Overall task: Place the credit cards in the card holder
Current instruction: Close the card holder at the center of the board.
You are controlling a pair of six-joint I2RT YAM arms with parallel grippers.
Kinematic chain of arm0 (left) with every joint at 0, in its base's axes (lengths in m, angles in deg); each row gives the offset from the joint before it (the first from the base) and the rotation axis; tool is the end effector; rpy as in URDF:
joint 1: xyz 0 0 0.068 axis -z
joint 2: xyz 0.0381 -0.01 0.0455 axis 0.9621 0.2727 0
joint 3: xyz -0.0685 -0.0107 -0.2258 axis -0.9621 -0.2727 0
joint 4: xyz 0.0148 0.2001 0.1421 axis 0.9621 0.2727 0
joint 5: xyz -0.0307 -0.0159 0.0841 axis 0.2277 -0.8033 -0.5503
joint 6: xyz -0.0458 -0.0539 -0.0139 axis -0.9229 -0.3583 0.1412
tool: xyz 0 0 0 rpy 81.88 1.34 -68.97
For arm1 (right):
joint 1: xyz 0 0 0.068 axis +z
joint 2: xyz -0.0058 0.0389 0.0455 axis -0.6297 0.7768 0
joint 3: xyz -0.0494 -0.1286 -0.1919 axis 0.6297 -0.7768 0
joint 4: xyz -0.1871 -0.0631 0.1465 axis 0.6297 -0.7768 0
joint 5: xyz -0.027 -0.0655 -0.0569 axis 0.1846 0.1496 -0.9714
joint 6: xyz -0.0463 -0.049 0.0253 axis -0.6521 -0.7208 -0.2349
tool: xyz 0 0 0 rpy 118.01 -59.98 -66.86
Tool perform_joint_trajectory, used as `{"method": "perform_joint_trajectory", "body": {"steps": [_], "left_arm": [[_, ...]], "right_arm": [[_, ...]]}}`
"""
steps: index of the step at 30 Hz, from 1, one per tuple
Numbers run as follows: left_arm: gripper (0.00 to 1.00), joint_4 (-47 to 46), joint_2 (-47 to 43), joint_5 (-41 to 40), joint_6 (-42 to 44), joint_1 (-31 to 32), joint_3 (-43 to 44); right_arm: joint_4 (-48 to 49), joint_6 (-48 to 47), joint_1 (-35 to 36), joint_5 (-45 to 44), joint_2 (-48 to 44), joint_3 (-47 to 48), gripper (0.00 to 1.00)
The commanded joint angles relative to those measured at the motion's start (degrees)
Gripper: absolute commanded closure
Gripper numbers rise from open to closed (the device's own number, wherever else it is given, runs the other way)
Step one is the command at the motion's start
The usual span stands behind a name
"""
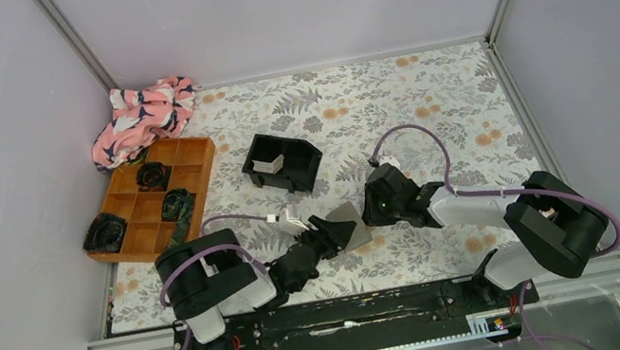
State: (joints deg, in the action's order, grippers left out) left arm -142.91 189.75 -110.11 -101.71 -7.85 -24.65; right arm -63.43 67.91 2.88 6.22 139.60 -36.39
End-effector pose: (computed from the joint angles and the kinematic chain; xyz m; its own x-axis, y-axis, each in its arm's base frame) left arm 0.1329 -0.2292 0.0786 -0.5989 -0.6546 -0.4613 0.1162 0.4989 -0.8589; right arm 0.2061 0.1816 0.1083 -0.8196 0.1054 -0.5631 -0.1699 0.8940 0.4146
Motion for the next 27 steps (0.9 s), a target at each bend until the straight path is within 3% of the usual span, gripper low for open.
{"method": "perform_joint_trajectory", "body": {"steps": [1,12,27], "left_arm": [[0.44,0.39,-2.22,-3.23,-3.60,-0.03,-0.11],[0.44,14.20,-2.67,-5.19,-11.23,0.10,3.20],[0.45,17.63,0.22,-5.87,-20.00,0.09,3.65]], "right_arm": [[-3.35,0.34,1.48,0.22,1.21,-0.25,0.70],[-4.68,-0.96,1.68,-2.20,-1.18,-0.87,0.68],[-6.93,-4.35,1.65,-7.14,-5.56,-0.16,0.63]]}}
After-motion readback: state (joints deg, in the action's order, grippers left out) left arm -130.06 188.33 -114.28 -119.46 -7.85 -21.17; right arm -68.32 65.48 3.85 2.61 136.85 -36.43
